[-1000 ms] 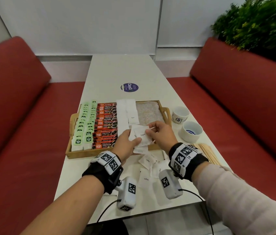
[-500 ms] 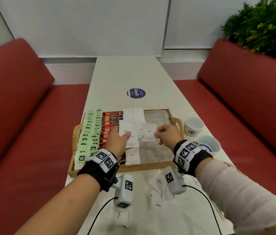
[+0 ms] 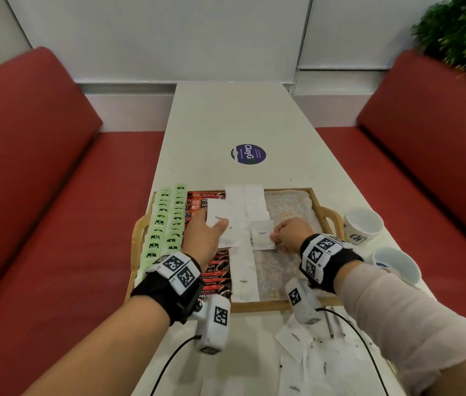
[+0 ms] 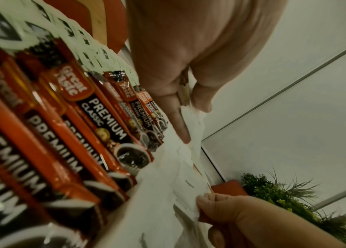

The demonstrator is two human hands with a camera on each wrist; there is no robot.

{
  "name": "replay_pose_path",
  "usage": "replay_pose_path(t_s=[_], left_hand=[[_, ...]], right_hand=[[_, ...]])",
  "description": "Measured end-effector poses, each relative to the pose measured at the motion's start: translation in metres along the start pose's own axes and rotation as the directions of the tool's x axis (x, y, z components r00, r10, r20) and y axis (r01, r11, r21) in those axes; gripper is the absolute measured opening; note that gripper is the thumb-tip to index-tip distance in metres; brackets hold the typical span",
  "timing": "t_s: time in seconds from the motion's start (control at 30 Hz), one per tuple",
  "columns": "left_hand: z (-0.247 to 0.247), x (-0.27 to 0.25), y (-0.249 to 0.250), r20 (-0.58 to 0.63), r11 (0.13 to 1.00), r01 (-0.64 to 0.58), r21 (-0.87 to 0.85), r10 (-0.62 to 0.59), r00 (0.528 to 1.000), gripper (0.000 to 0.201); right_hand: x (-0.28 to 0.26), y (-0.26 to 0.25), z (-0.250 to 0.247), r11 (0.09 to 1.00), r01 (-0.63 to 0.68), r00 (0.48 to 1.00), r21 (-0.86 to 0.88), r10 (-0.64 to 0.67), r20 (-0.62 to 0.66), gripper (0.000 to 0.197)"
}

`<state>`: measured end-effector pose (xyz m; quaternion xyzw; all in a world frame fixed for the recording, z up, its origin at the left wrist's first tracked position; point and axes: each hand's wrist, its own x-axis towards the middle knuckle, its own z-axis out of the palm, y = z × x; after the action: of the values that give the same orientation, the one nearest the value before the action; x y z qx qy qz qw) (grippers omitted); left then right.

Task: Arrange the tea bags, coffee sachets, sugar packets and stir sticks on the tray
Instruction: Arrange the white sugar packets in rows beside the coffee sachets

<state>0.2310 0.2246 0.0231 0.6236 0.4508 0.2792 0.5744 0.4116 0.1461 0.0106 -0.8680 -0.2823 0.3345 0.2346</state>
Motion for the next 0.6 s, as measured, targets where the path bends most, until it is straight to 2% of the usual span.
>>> replay_pose_path(t_s=[0.13,0.3,0.4,0.5,0.6], left_hand=[[0.0,0.002,-0.003,0.008,1.0,0.01,-0.025,-0.01,1.0,0.021],[0.001,0.003,-0.005,-0.001,0.999,0.014,-0.036,-0.014,1.0,0.031],[0.002,0.002,-0.005,0.009,0.998,0.016,-0.068,-0.015,1.0,0.029],[0.002,0.002,-0.003,0.012,0.999,0.007,-0.053,-0.006,1.0,0.033],[0.003,0.001,-0.002,0.0,1.0,-0.014,-0.027,0.014,1.0,0.034]], right_hand=[[0.007,0.0,-0.001,0.998,0.003,0.998,-0.067,0.002,0.068,0.025],[0.008,-0.005,0.002,0.974,0.004,0.998,-0.225,0.011,0.067,0.016],[0.007,-0.008,0.003,0.951,-0.02,0.998,-0.309,0.035,0.044,0.024],[-0.001,-0.01,-0.002,0.971,0.045,0.998,-0.235,-0.053,-0.032,0.026],[-0.016,-0.016,-0.007,0.972,0.229,0.972,0.048,-0.226,-0.06,0.024]])
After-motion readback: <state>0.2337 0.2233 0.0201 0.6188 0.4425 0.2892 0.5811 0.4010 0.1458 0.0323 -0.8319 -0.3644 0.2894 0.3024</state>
